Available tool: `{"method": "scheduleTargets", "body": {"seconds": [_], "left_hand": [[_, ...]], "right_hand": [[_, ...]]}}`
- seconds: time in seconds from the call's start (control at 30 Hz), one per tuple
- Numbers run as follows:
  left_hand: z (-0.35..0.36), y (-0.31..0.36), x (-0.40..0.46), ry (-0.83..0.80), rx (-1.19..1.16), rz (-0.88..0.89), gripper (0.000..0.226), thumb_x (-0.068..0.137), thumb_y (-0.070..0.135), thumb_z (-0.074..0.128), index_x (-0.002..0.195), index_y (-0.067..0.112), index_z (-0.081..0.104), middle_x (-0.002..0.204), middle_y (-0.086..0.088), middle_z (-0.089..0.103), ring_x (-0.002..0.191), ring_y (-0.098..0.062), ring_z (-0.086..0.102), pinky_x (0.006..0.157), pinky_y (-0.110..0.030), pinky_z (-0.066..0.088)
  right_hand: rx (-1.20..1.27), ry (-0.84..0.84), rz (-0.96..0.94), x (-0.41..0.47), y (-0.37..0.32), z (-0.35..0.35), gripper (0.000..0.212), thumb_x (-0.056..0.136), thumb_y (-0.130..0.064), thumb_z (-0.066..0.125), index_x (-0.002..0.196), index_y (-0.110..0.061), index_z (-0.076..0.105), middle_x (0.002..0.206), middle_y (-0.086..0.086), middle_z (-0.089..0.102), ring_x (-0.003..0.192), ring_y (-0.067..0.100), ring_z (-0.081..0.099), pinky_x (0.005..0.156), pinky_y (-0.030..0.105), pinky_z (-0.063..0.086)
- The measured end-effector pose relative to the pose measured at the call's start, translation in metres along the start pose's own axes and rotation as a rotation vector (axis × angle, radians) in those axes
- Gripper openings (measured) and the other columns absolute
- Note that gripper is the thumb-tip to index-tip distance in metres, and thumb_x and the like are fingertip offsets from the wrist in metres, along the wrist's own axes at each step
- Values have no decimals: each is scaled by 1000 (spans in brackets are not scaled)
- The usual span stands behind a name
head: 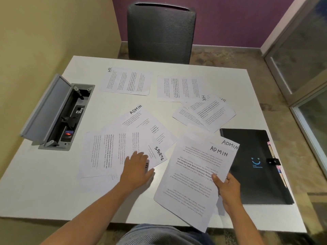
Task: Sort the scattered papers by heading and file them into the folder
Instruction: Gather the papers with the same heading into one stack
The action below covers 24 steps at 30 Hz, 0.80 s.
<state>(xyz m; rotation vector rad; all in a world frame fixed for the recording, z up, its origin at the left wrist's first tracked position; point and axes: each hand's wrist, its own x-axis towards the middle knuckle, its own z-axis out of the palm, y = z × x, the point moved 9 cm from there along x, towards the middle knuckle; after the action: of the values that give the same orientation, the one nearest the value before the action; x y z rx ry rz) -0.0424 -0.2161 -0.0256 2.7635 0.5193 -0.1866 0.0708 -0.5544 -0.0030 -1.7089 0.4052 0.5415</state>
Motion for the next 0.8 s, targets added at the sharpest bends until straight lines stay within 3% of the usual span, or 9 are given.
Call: {"method": "scheduleTargets", "body": {"seconds": [0.1, 0.17, 0.27, 0.47, 0.57, 0.7, 0.8], "left_hand": [[-4, 30, 33, 17, -15, 74, 49, 80, 48, 47, 107, 10, 63, 108, -5, 62, 99, -26, 59, 79, -40, 48], [-9, 50, 53, 21, -26, 108, 43, 81, 42, 52, 104, 7, 62, 101, -6, 60, 93, -26, 59, 76, -39, 49], [-7, 75, 80, -5, 13, 117, 46, 86, 36, 56, 120, 4, 55, 118, -11, 55, 108, -28, 53, 89, -41, 46], [14, 89, 127, -76, 133, 5, 66, 94, 43, 45, 143, 3, 26, 148, -28, 29, 129, -41, 39, 106, -46, 37], [25, 89, 135, -106, 148, -46, 66, 96, 38, 43, 147, 6, 18, 151, -35, 18, 126, -48, 38, 101, -48, 41], [29, 94, 141, -116, 162, -60, 64, 93, 23, 47, 148, 12, 15, 145, -33, 28, 118, -48, 43, 95, -48, 44], [26, 92, 143, -69, 166, -38, 76, 89, 10, 51, 152, 14, 9, 141, -28, 32, 105, -39, 50, 81, -39, 47]], "right_hand": [[9, 26, 6, -1, 2, -8, 29, 89, -5, 68, 116, -14, 62, 106, -3, 69, 95, 16, 67, 71, 34, 56], [23, 52, 23, -1, 6, -17, 27, 88, -4, 68, 114, -13, 64, 107, -1, 70, 96, 19, 68, 74, 36, 56], [32, 82, 42, -2, 12, -28, 27, 88, -4, 68, 113, -13, 65, 111, 2, 71, 99, 21, 68, 79, 38, 56], [54, 100, 51, -5, 9, -37, 25, 89, -2, 67, 112, -11, 65, 103, -2, 74, 95, 22, 71, 56, 24, 54], [42, 101, 65, -1, 9, -39, 23, 90, -3, 66, 109, -16, 66, 97, -8, 75, 91, 19, 73, 65, 31, 58], [36, 91, 71, 8, 3, -39, 25, 90, -2, 65, 108, -19, 67, 95, -9, 77, 91, 18, 74, 81, 41, 59], [35, 73, 87, 13, 1, -36, 25, 91, -3, 65, 110, -18, 66, 97, -8, 76, 91, 19, 74, 77, 40, 61]]}}
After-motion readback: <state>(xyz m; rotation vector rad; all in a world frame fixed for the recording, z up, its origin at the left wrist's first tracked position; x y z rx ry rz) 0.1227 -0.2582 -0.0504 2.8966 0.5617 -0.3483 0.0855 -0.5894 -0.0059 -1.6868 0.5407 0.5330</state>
